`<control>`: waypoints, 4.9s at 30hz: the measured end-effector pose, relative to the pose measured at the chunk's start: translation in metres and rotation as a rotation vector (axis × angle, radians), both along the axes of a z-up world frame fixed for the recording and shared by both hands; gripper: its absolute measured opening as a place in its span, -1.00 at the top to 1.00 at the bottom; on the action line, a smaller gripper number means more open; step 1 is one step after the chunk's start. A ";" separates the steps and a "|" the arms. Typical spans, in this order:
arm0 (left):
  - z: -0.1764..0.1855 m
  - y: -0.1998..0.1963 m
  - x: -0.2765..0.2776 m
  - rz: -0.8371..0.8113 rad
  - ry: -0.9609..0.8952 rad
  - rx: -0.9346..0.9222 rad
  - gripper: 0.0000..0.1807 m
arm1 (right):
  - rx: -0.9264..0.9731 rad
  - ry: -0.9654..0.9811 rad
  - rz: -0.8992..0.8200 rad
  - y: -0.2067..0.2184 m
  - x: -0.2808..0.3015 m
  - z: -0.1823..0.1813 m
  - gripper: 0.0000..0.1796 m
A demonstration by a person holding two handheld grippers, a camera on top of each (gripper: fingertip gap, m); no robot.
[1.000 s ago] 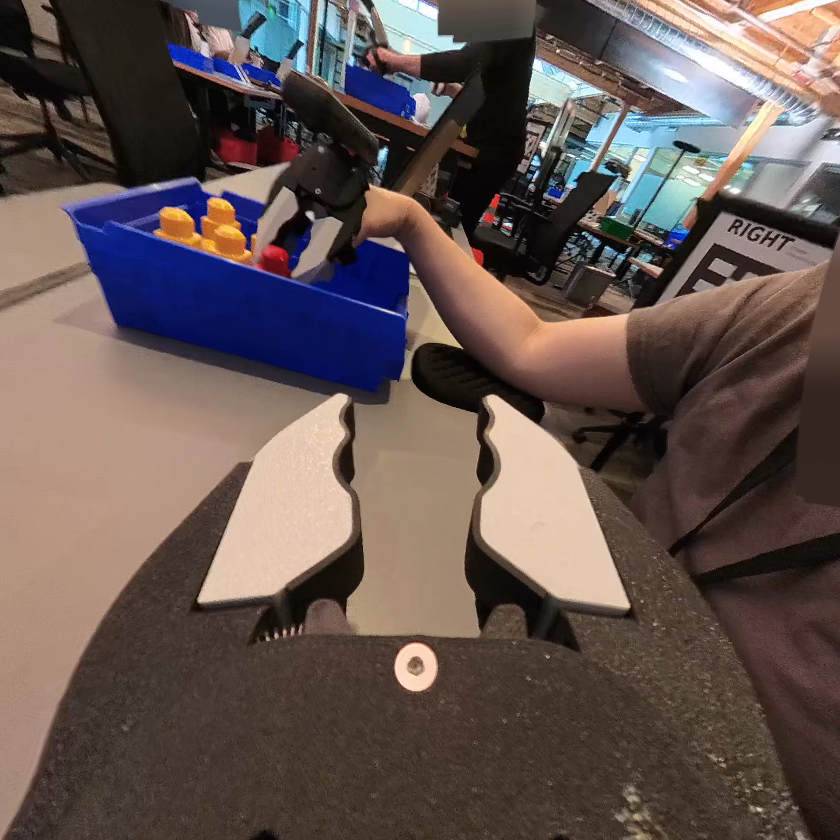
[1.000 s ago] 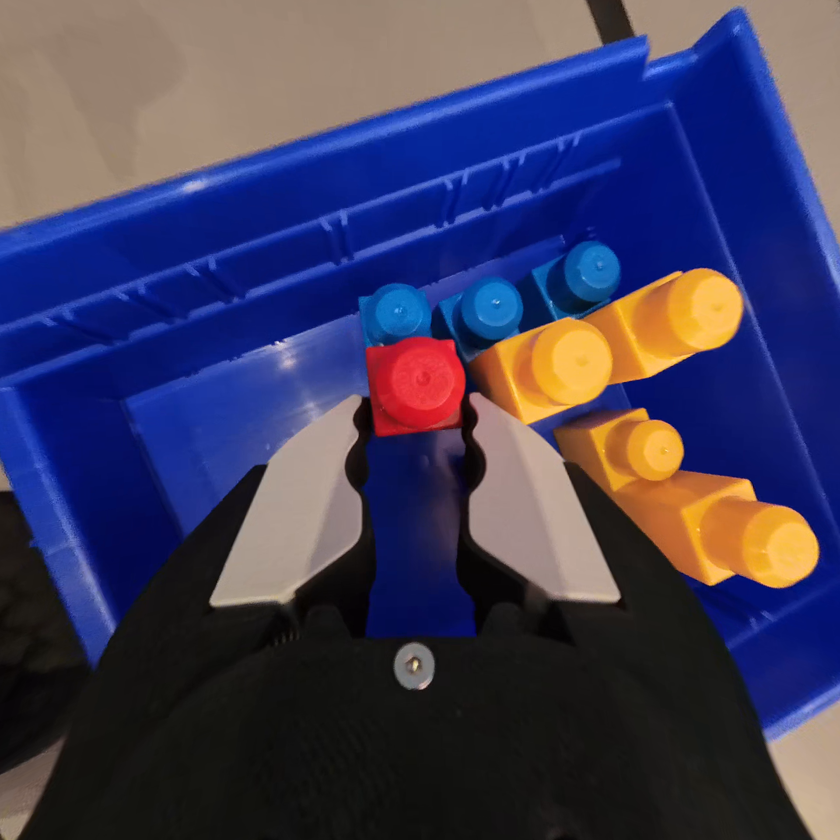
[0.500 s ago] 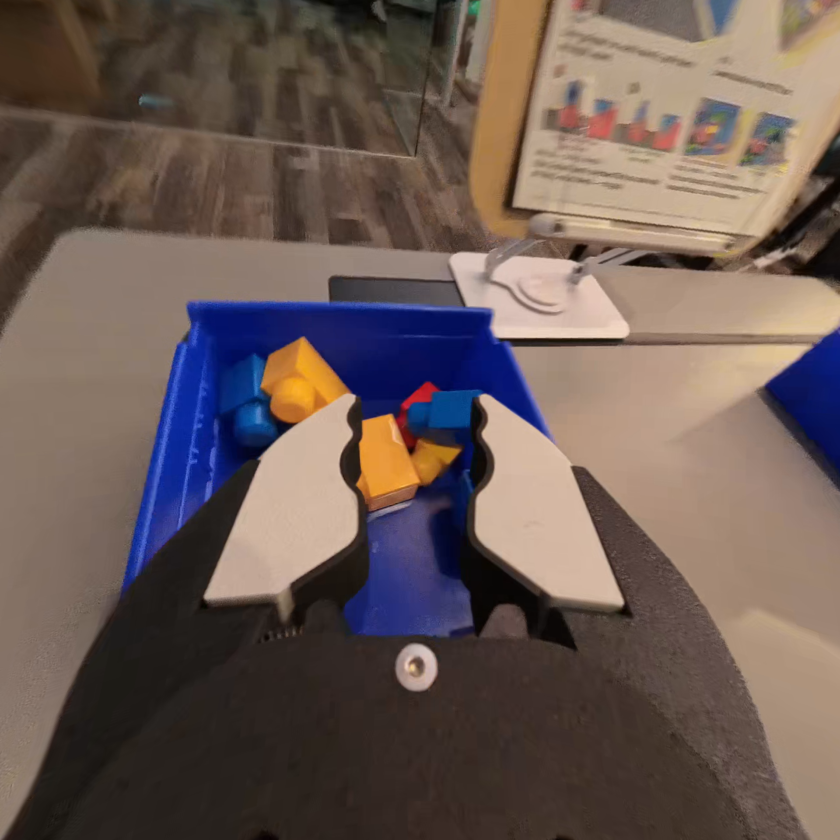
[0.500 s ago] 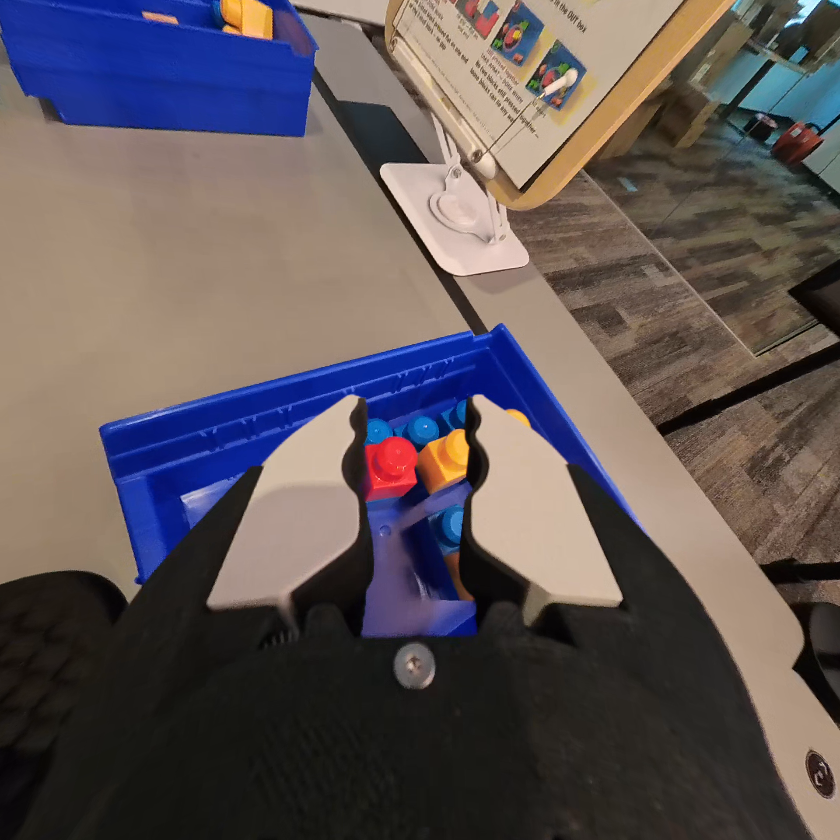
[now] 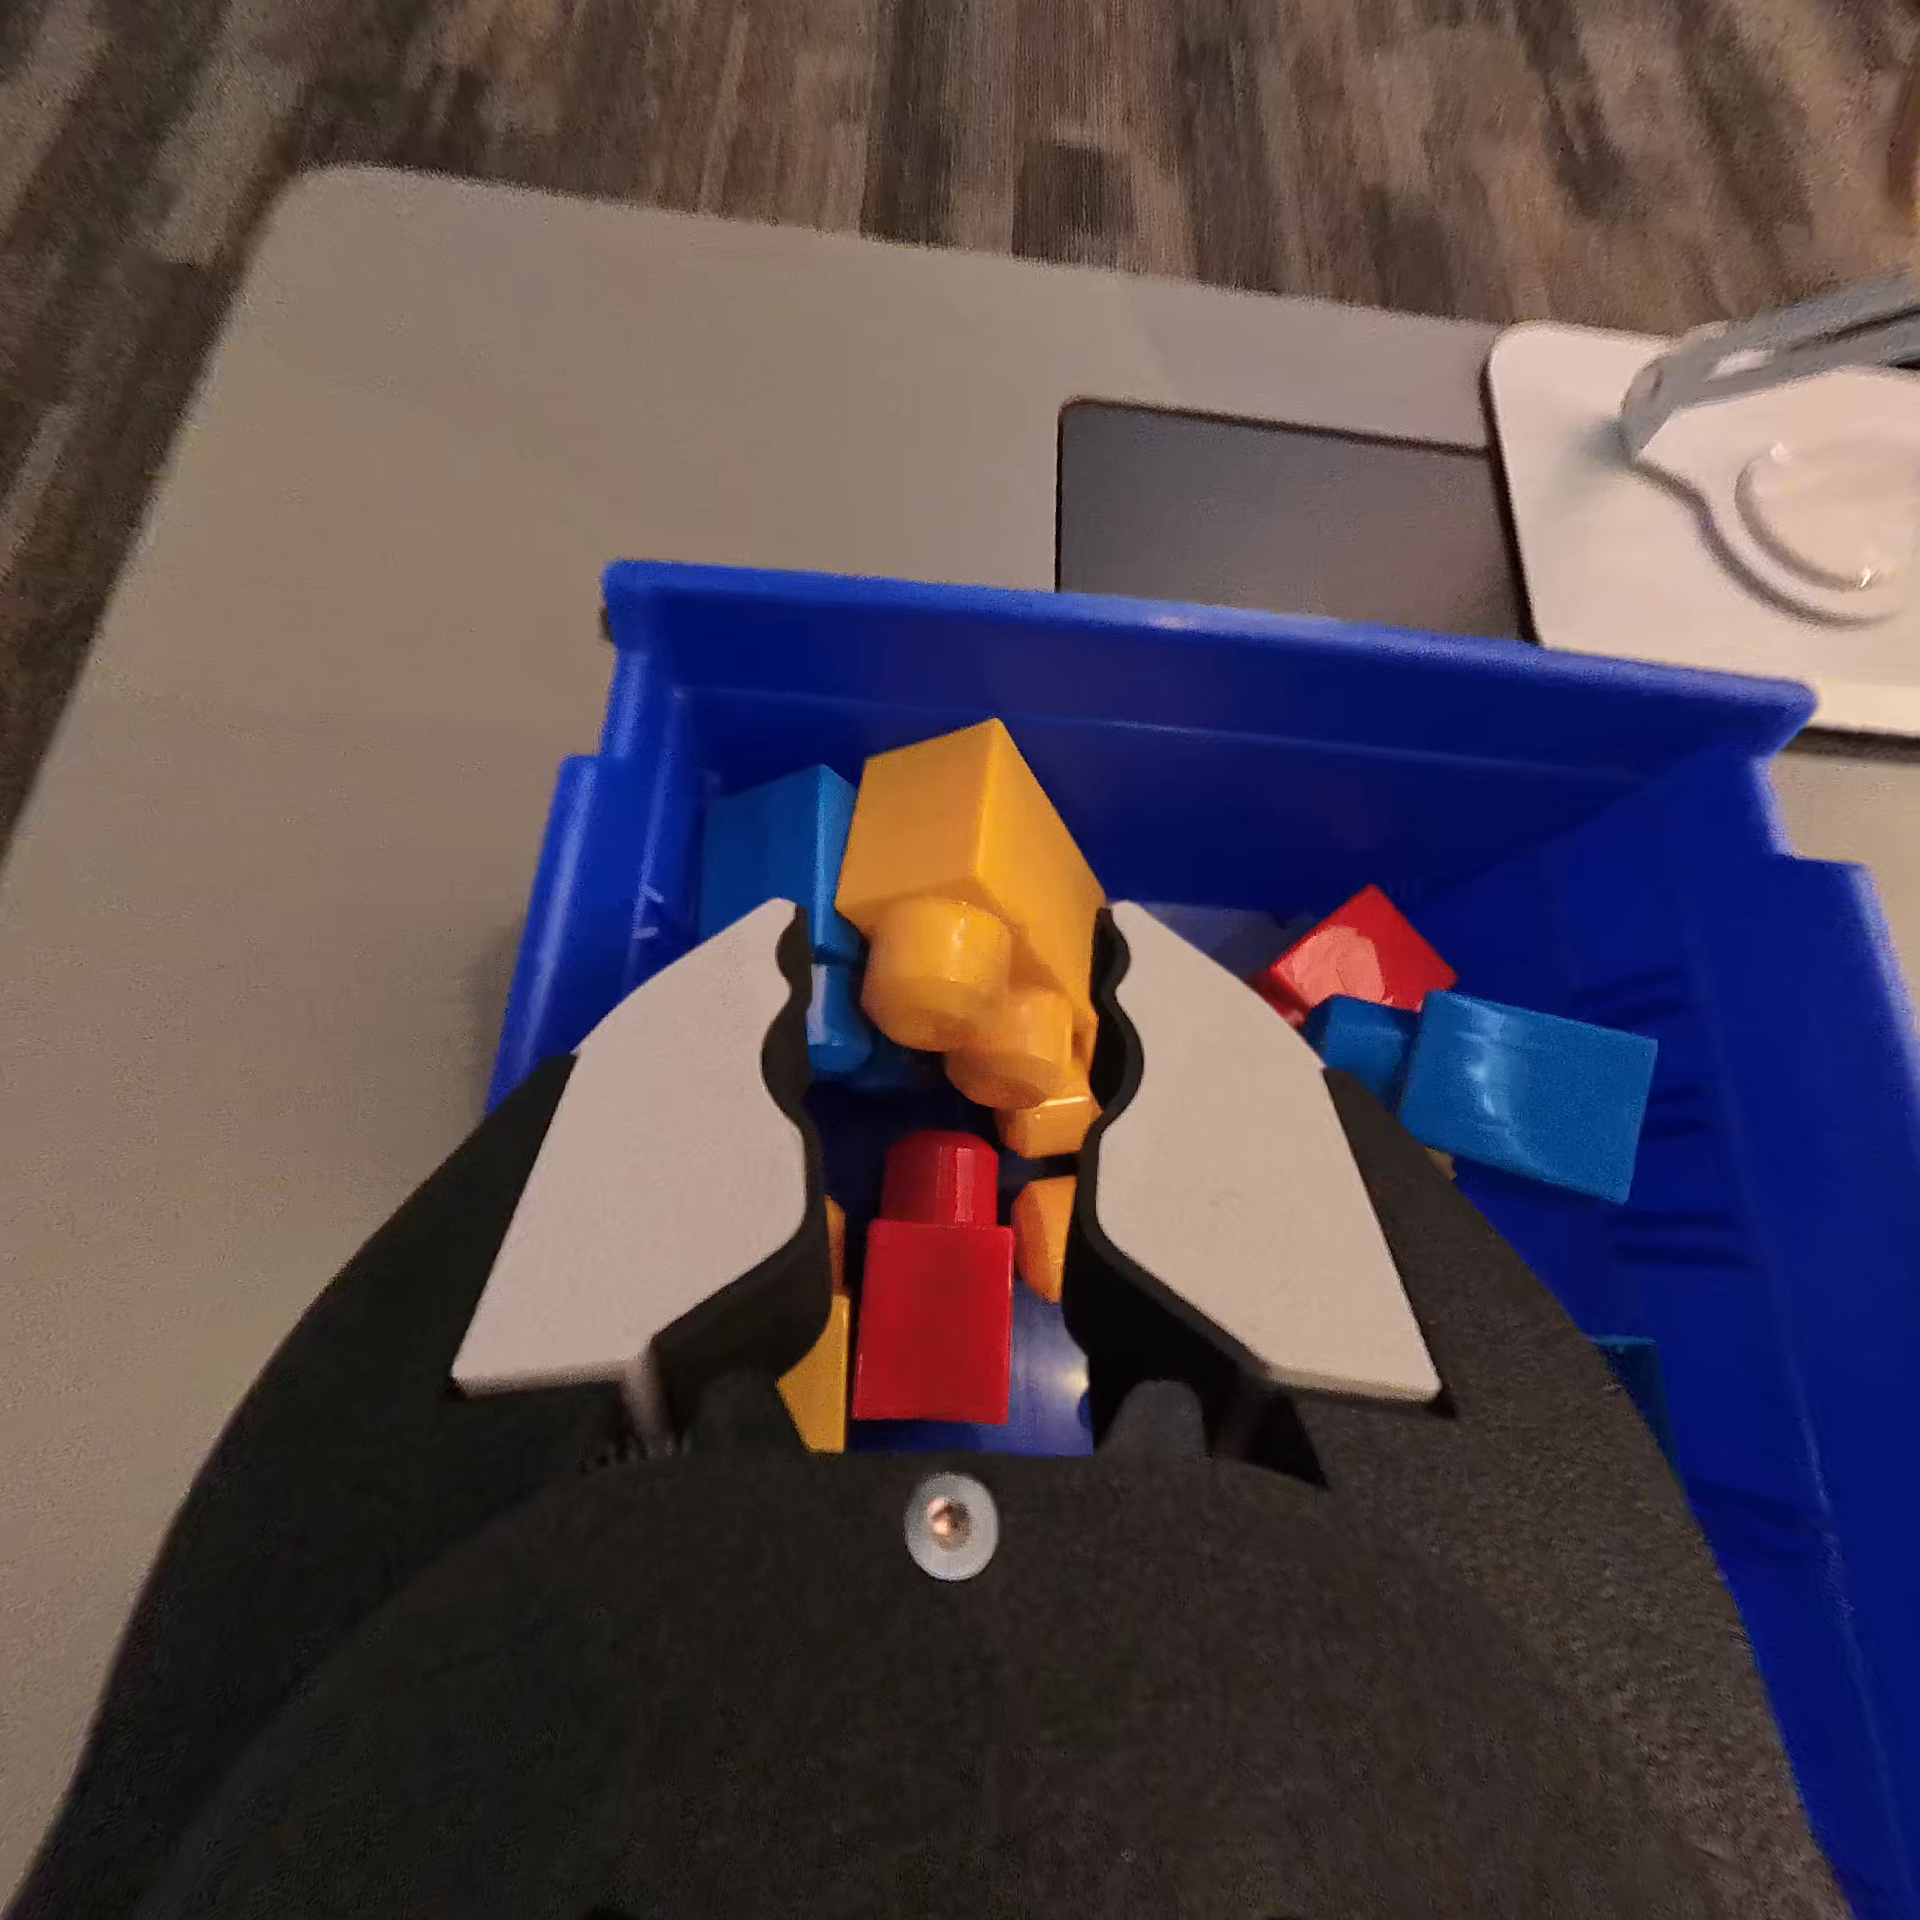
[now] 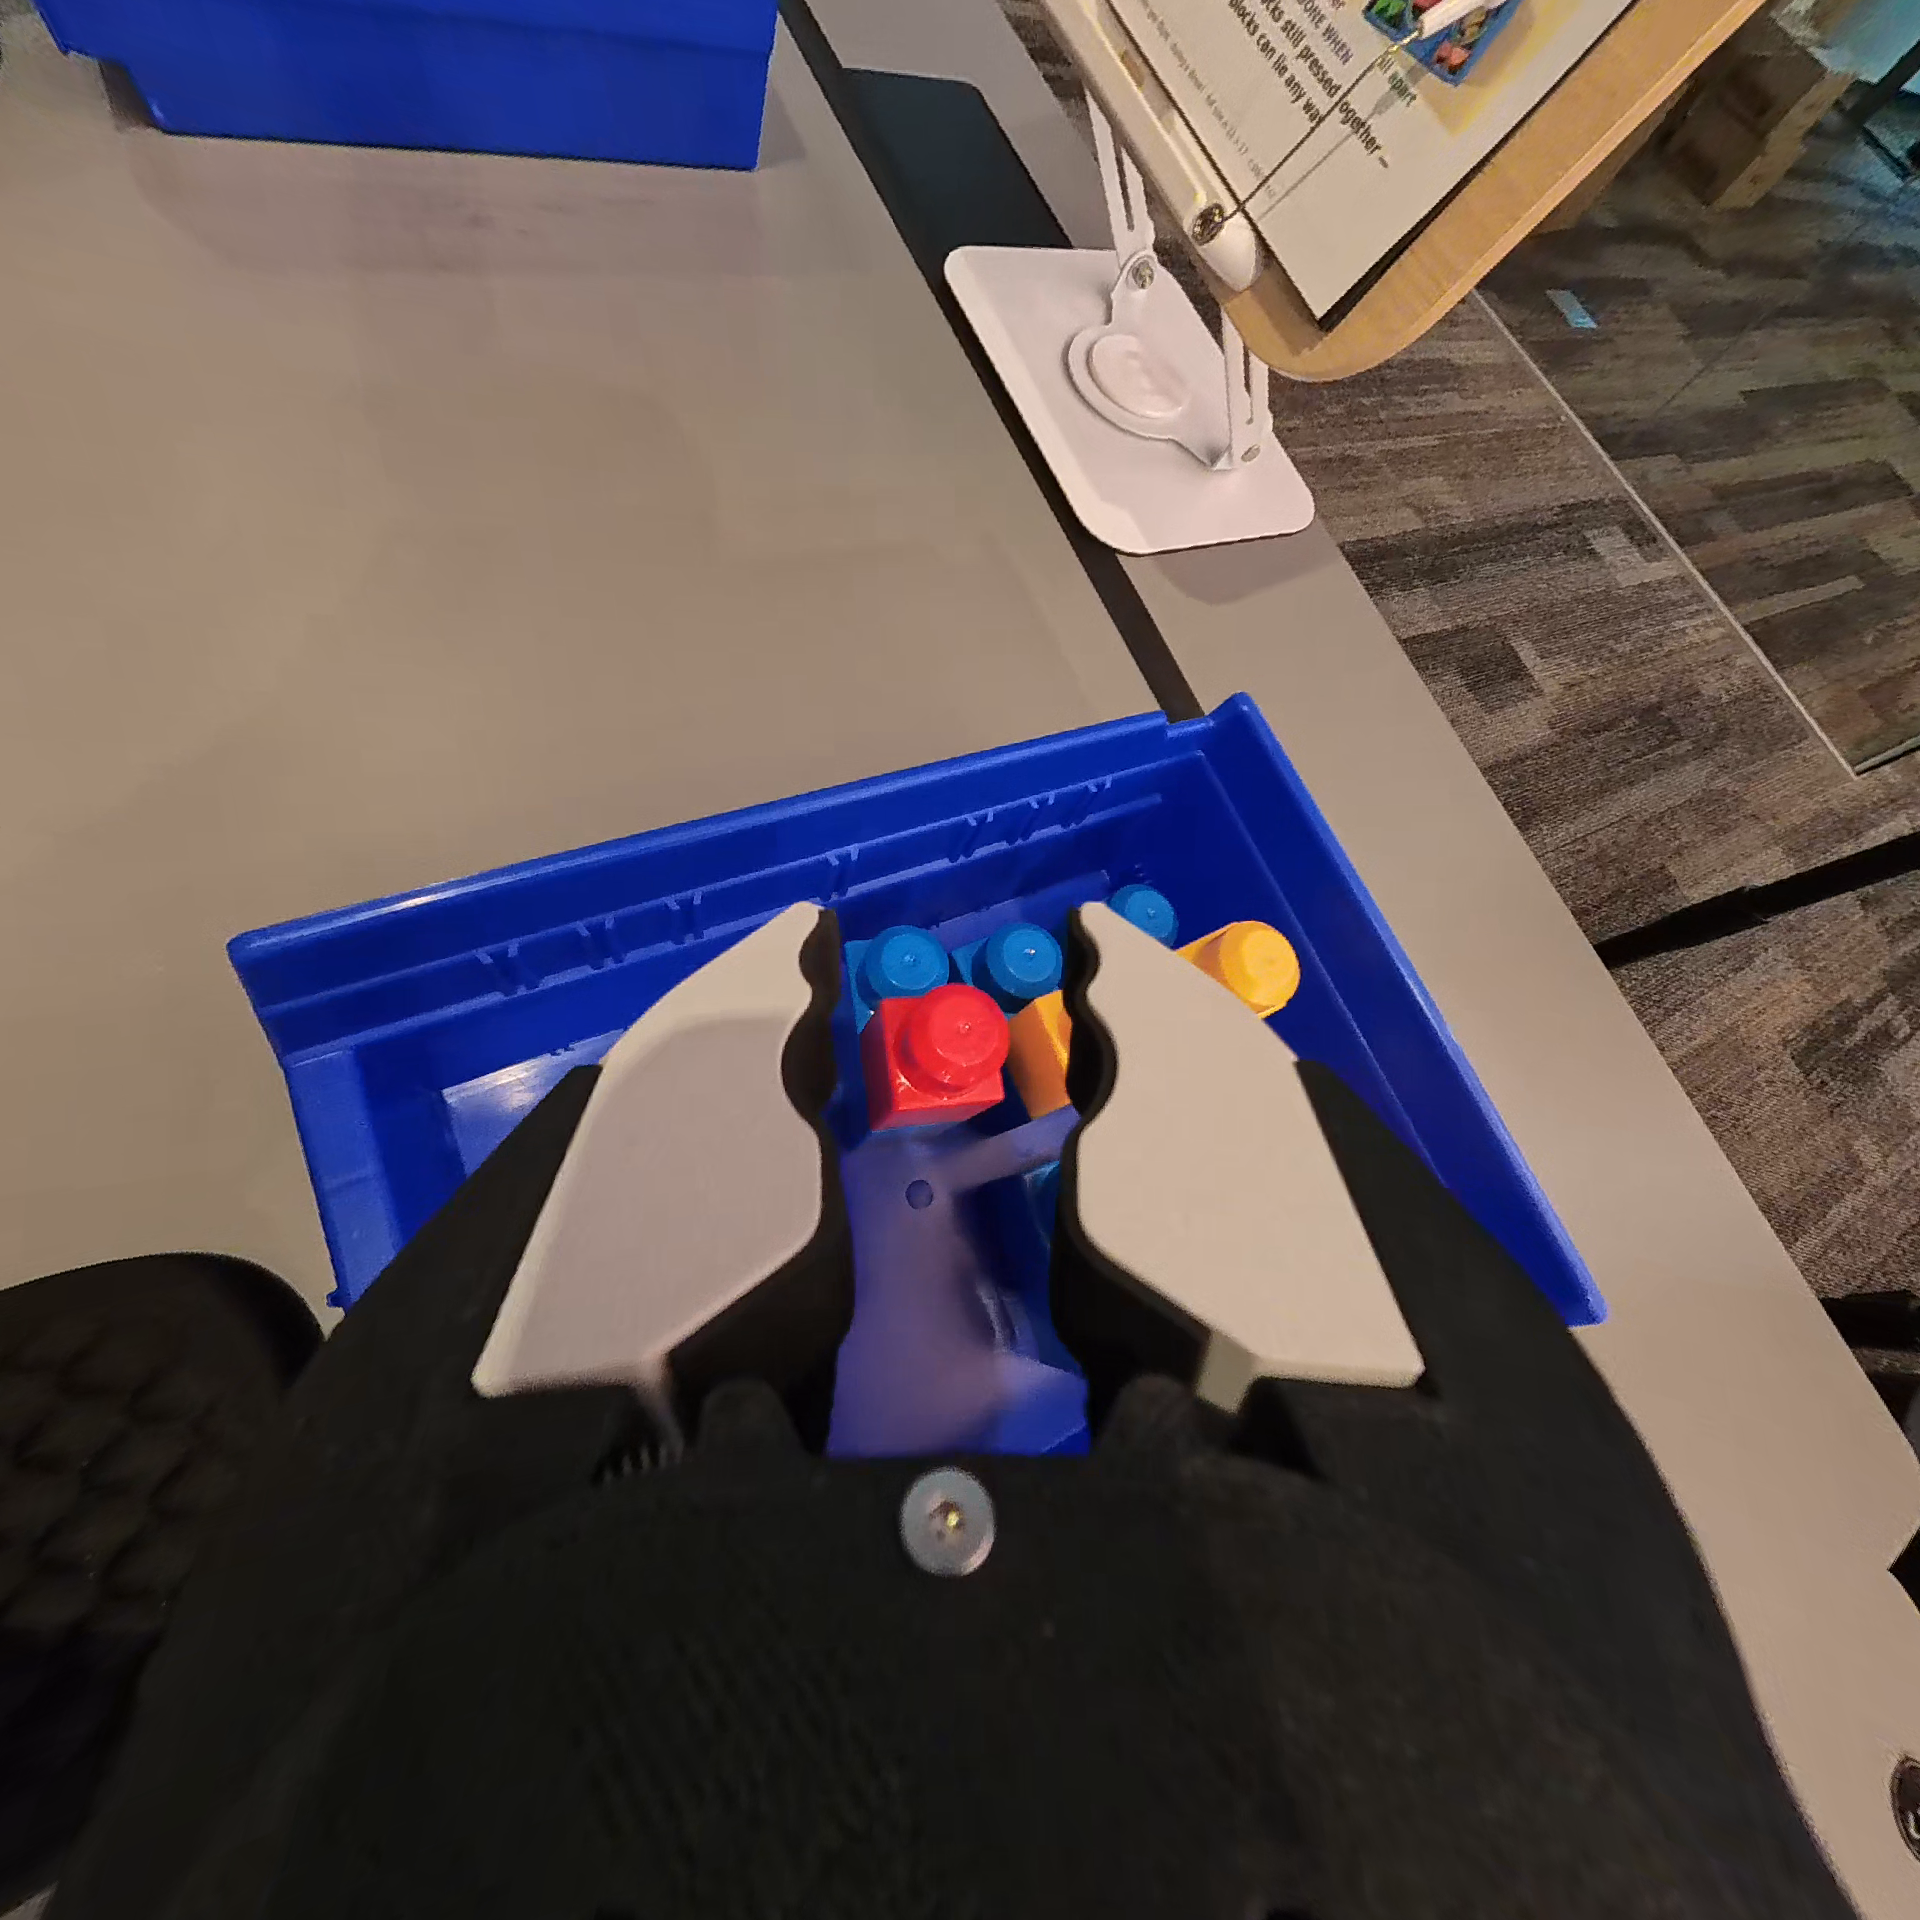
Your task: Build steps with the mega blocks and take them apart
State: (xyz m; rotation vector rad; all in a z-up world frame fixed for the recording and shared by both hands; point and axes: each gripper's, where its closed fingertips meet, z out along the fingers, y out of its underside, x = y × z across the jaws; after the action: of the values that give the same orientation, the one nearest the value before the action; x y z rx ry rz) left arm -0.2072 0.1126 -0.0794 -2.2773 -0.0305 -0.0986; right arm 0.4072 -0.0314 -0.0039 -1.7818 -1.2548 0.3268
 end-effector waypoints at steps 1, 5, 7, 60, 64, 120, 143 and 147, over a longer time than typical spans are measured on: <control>-0.002 0.001 0.000 -0.003 0.011 -0.012 0.39 | -0.002 0.003 0.000 0.000 0.000 0.000 0.53; 0.000 0.003 0.001 -0.028 0.088 0.046 0.57 | -0.007 0.003 0.001 0.000 0.001 -0.001 0.52; -0.007 0.001 0.005 -0.049 0.075 0.034 0.54 | -0.008 0.000 0.004 0.000 0.000 -0.001 0.53; 0.003 0.024 0.087 -0.402 0.078 0.245 0.27 | -0.103 -0.113 0.042 0.002 -0.012 -0.033 0.53; 0.006 0.024 0.089 -0.396 0.068 0.262 0.39 | -0.112 -0.119 0.041 0.003 -0.012 -0.036 0.53; 0.106 -0.176 0.295 -1.058 -0.130 0.247 0.30 | -0.098 -0.223 0.048 -0.004 -0.024 -0.039 0.54; -0.031 -0.021 0.114 -0.979 0.150 0.051 0.40 | -0.143 -0.285 0.054 -0.004 -0.030 -0.054 0.53; -0.025 -0.022 0.119 -1.014 0.160 0.093 0.54 | -0.155 -0.288 0.053 -0.003 -0.029 -0.057 0.52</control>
State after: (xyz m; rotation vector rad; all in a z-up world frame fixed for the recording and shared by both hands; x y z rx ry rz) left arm -0.0878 0.0903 -0.1047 -1.9869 1.1797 -0.4272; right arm 0.3783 -0.0342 -0.0613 -1.9814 -1.5150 0.2061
